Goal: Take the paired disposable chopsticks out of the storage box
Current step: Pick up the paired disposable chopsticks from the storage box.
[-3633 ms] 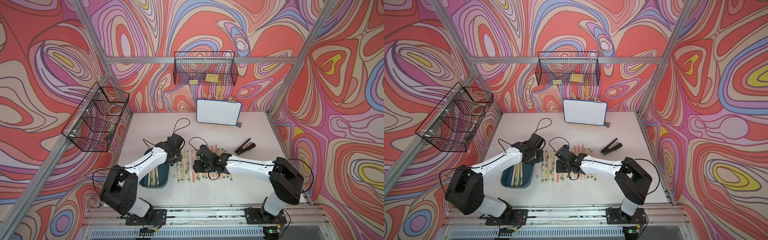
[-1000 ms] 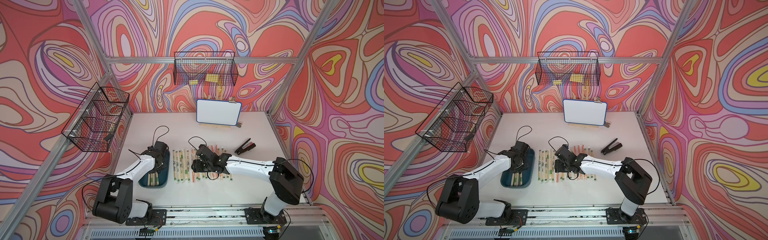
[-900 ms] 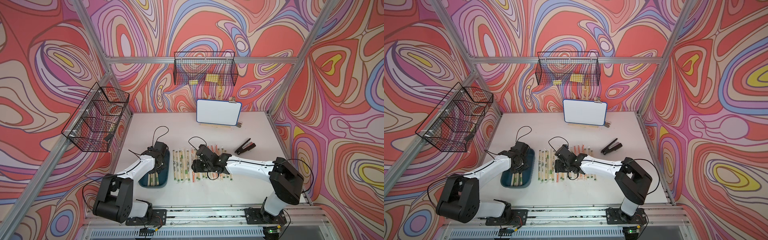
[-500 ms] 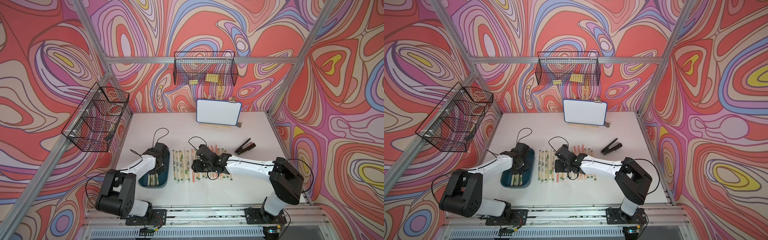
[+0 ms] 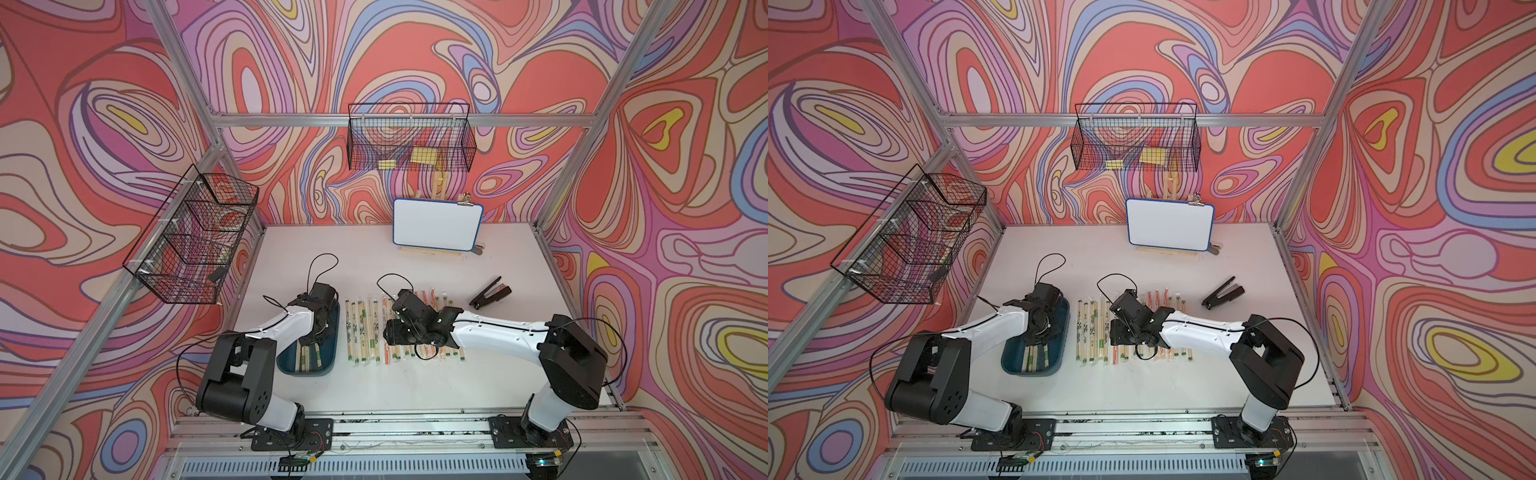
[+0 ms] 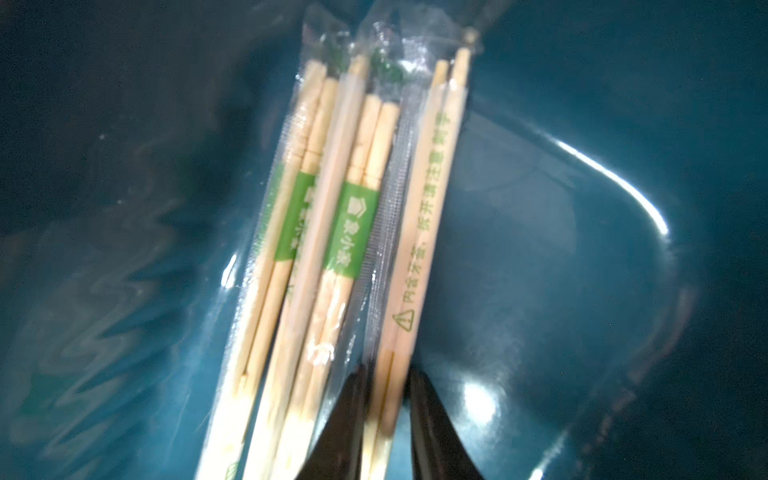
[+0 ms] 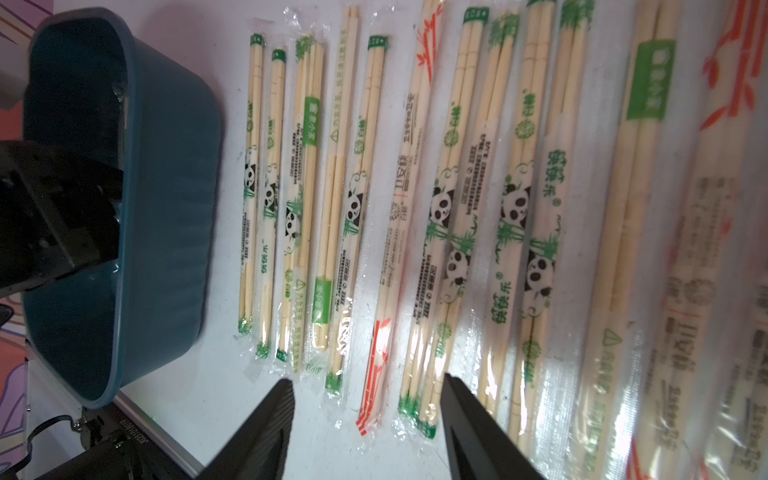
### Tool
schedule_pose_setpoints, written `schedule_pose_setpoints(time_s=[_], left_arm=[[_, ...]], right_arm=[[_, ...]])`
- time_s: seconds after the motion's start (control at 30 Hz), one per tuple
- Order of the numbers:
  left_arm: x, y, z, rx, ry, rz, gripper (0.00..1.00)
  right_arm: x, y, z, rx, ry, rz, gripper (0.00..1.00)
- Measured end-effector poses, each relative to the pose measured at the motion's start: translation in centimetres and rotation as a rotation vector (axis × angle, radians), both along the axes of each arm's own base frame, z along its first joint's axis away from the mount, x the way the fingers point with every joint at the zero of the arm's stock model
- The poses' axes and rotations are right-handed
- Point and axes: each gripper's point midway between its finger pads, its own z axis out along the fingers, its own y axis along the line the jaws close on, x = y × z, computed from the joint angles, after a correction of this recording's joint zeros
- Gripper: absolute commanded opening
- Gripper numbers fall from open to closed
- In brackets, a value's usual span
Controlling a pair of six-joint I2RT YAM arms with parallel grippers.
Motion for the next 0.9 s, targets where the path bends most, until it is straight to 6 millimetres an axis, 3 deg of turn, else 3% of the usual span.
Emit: schedule_pose_setpoints(time_s=[0.57,0.9], left_arm=[[0.1,-0.4,0.8,-0.027,-0.005,-0.01,0.0],[2.1,-0.6,6.9,-0.028,-0.122,-0.036,0.0]], right_arm=[[0.0,0.0,0.0,-0.001,-0.001,0.003,0.62],[0.1,0.1,0.2,0.002,-0.003,0.003,0.62]])
